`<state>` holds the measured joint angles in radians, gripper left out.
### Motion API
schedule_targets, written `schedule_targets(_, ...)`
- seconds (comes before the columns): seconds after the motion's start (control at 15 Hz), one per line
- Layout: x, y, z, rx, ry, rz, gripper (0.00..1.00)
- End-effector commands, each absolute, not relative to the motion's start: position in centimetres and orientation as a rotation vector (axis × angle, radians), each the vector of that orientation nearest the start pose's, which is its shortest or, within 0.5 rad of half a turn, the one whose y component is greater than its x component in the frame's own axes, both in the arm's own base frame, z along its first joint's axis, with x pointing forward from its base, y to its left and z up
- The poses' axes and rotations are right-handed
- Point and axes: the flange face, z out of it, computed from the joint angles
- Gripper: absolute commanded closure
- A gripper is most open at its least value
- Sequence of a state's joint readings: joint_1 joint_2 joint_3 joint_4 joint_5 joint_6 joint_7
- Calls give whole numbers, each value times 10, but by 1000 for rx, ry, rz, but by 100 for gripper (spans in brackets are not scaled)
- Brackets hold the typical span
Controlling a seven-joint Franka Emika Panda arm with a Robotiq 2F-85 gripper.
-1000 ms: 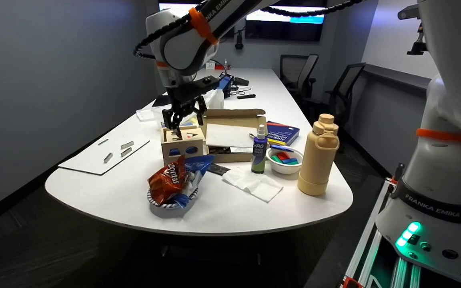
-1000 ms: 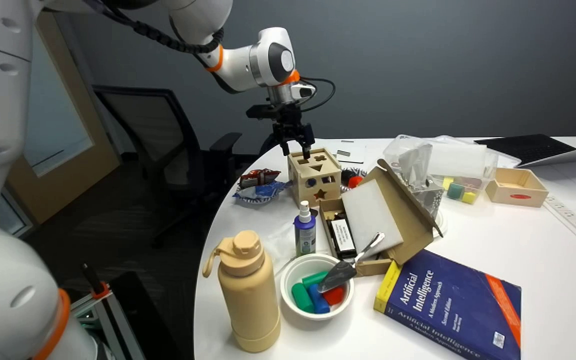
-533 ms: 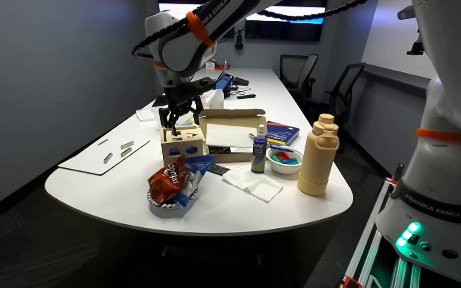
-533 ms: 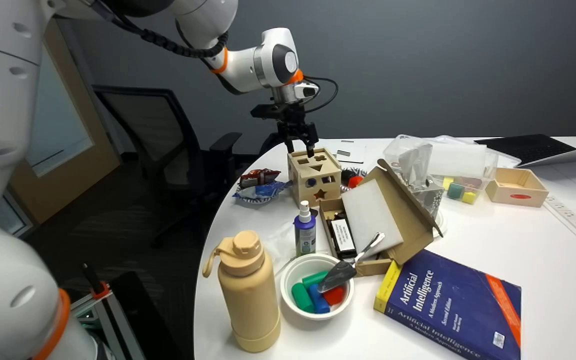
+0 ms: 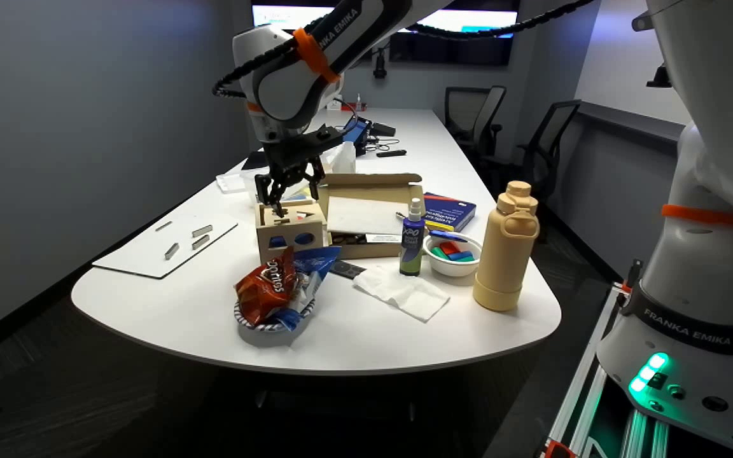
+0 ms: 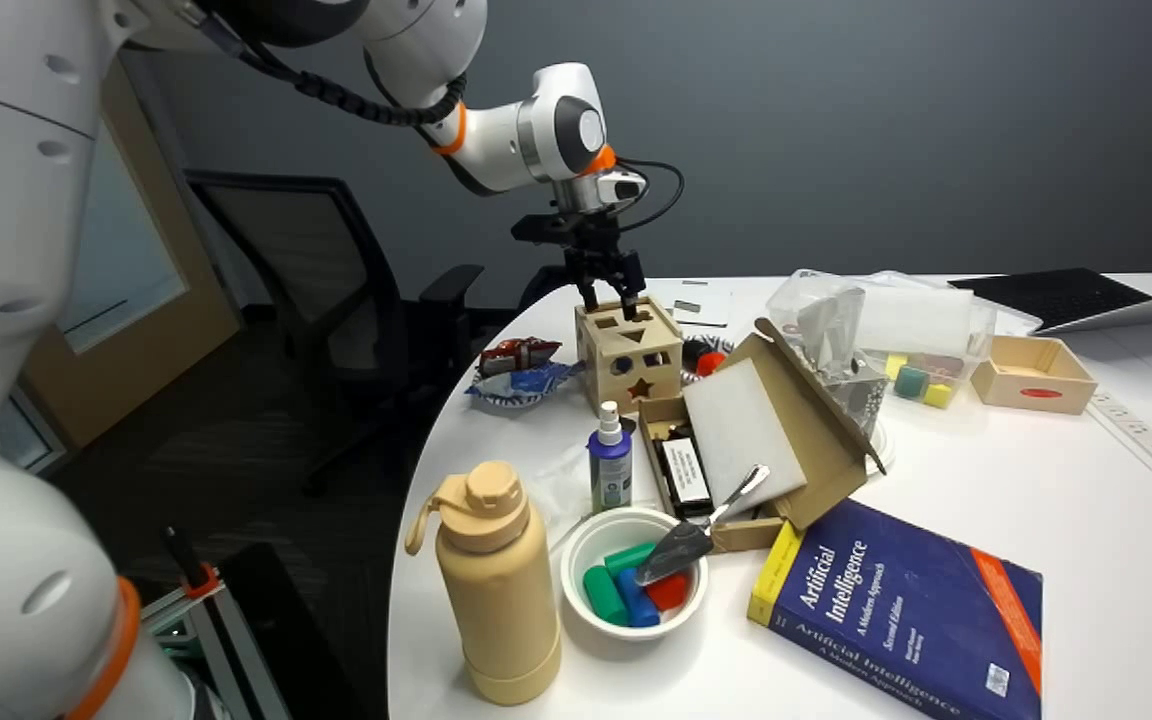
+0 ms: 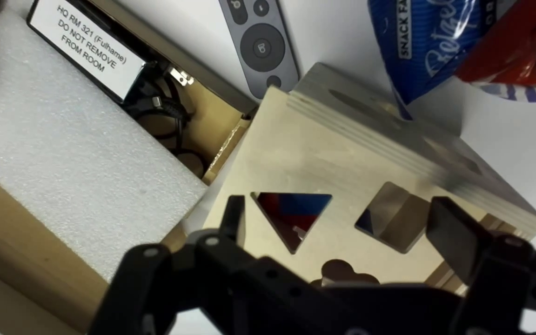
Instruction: Open the lid on the wooden toy box.
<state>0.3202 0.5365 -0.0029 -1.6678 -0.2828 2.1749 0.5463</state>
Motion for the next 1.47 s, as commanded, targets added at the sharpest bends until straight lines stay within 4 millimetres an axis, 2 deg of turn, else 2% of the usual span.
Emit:
schedule_targets(0.0, 656, 207, 291, -3386, 129, -167, 0)
schedule_targets(0.87, 668, 206, 280, -3442, 136, -234, 0)
schedule_targets(1.4, 667, 204, 274, -3464, 137, -200, 0)
